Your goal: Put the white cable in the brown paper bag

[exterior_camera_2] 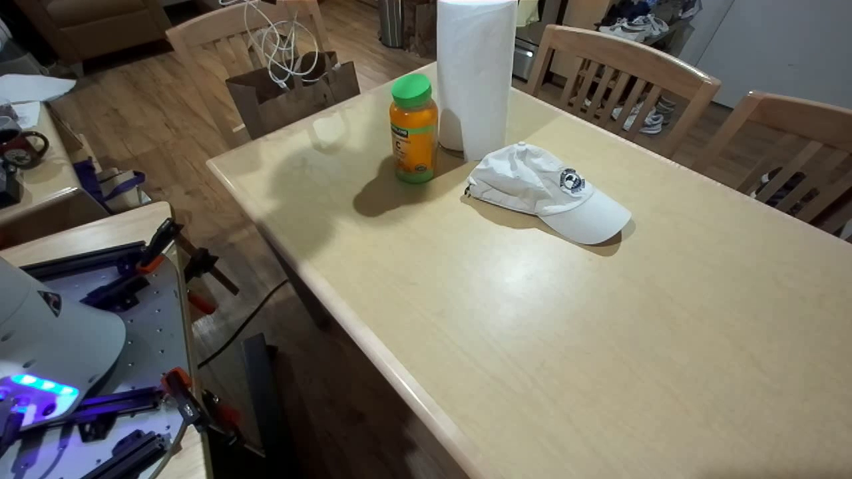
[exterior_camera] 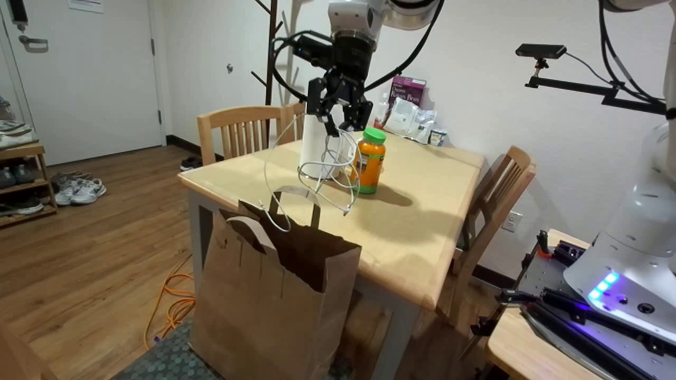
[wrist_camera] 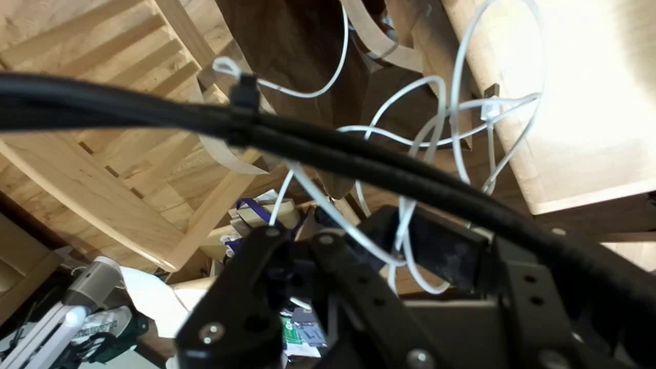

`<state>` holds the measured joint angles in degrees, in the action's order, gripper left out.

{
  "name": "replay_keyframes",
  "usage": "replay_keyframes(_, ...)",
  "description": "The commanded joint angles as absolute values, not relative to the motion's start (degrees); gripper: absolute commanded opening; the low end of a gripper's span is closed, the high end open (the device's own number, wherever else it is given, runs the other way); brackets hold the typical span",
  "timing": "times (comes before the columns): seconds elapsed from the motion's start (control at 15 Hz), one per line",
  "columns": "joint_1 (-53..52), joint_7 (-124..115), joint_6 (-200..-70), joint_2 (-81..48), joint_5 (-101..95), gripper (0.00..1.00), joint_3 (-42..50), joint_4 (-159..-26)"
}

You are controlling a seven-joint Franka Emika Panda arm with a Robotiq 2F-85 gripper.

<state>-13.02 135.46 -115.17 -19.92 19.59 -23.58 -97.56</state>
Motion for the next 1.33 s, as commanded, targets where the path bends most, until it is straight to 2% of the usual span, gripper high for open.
replay_keyframes(0.0,-13.8,139.5,-111.3,-19.0,20.1,0.04,-24.2,-98.0)
replay_keyframes(0.67,-16.9,155.1,-112.3,-20.0,15.1,0.04,-24.8,-95.9)
replay_keyframes(0.73,-10.2,150.2,-112.2,-23.9,9.3,0.04,-36.0,-91.2)
replay_keyframes(0.8,-9.4,150.3,-112.1,-24.9,7.3,0.04,-38.0,-89.9)
replay_keyframes(1.13,-1.6,149.3,-110.9,-37.2,-11.2,0.04,-59.6,-81.8)
replay_keyframes(1.27,3.8,149.2,-111.3,-41.3,-17.9,0.04,-68.0,-83.4)
